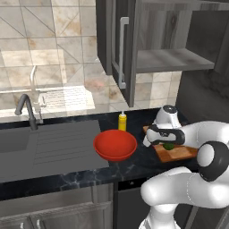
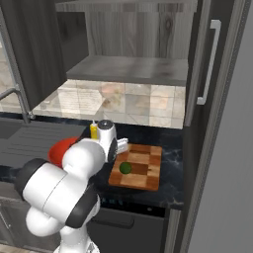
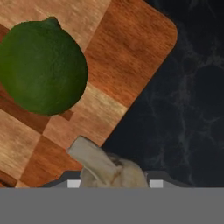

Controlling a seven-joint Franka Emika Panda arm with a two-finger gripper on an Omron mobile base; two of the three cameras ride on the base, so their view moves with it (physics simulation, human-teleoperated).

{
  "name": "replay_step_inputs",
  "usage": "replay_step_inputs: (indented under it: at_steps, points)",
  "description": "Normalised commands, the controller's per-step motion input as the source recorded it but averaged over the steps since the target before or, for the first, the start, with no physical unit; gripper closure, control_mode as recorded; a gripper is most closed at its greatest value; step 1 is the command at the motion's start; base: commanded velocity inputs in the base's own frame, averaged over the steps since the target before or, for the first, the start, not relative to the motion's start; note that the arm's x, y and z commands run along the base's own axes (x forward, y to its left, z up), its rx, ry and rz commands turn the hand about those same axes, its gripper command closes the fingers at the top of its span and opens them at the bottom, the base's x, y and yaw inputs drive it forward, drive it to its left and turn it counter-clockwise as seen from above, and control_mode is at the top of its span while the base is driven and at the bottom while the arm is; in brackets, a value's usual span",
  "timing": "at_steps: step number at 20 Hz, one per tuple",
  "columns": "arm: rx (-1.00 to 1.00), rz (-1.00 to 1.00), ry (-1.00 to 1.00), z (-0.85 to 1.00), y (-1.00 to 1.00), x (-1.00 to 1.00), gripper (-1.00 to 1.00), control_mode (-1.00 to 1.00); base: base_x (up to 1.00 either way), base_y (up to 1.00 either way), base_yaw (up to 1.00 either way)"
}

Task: Open the cabinet. Place the bowl and condiment on the counter. Then place the lime and garlic on the cutting board.

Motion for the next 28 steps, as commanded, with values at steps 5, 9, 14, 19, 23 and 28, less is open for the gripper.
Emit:
replay_step_inputs:
  at_steps: [5, 9, 14, 19, 23, 28]
  points:
    - [-0.06, 0.0, 0.0, 0.0, -0.17, 0.13, 1.0, -1.0, 0.0, 0.0, 0.0]
    - [-0.05, 0.0, 0.0, 0.0, -0.23, 0.02, 1.0, -1.0, 0.0, 0.0, 0.0]
    - [-0.01, 0.0, 0.0, 0.0, -0.3, 0.0, 1.0, -1.0, 0.0, 0.0, 0.0]
    - [0.0, 0.0, 0.0, -0.01, -0.35, 0.01, 1.0, -1.0, 0.0, 0.0, 0.0]
    - [0.0, 0.0, 0.0, 0.0, -0.23, 0.18, 1.0, -1.0, 0.0, 0.0, 0.0]
    - [0.0, 0.04, 0.0, 0.0, -0.06, 0.32, -1.0, -1.0, 0.0, 0.0, 0.0]
